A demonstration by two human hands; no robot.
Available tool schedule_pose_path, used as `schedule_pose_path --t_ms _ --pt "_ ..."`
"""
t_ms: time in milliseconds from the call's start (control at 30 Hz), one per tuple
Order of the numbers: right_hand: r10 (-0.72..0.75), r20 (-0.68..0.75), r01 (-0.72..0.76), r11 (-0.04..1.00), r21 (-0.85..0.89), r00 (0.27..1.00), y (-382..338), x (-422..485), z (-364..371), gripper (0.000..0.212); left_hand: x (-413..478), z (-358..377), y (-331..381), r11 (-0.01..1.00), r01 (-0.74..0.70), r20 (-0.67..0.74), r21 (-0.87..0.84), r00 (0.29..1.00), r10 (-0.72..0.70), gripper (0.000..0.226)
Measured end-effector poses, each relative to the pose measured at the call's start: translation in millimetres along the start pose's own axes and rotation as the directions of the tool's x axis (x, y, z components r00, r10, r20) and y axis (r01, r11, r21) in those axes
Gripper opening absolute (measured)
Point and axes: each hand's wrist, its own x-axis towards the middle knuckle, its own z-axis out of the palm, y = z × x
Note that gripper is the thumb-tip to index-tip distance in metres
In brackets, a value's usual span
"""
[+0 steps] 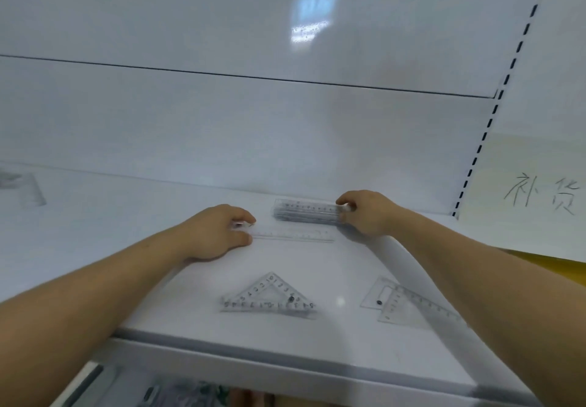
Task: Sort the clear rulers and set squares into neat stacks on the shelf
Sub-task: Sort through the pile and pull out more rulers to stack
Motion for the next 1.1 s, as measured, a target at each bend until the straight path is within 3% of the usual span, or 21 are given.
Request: schedule_pose_path --t_ms 233,300,467,567,700,933,1100 --pt "-0.022 0.02 0.022 0.999 0.027 1.0 8.7 -0.7 1.9 0.059 2.2 0.2 6.2 0.999 0.042 -0.021 -0.019 0.999 -0.042 0.041" --pt "-0.01 -0.053 0.013 0.997 0.07 0.999 15.5 -14.3 -1.4 0.062 9.2 -0.6 13.1 0.999 0.036 -0.044 -0.032 0.998 -0.037 0.04" --pt "-0.023 -0.263 0.042 0.997 0.068 0.965 34.7 -73.7 4.1 0.044 43.1 4.3 40.8 0.998 -0.031 -0.101 -0.051 0.995 0.025 0.04" --pt "-0.019 -0.149 0.038 0.991 0.125 0.989 34.5 -99.0 7.6 0.04 63.0 16.3 60.3 0.994 -0.077 -0.091 -0.071 0.993 0.071 0.04" --pt "-0.063 -0.001 0.063 0.987 0.146 0.998 31.9 -111.9 14.1 0.054 80.0 32.4 73.5 0.996 -0.081 -0.049 -0.041 0.996 0.079 0.04" --pt "-0.089 0.123 0.069 0.985 0.16 0.988 34.5 -113.4 12.8 0.058 90.0 33.7 79.0 0.997 -0.064 0.013 -0.031 0.998 0.064 0.047" --pt "-0.101 0.205 0.091 0.994 0.061 0.973 35.0 -109.4 15.9 0.062 88.1 35.4 79.4 0.993 -0.12 0.035 0.008 0.992 0.12 0.046"
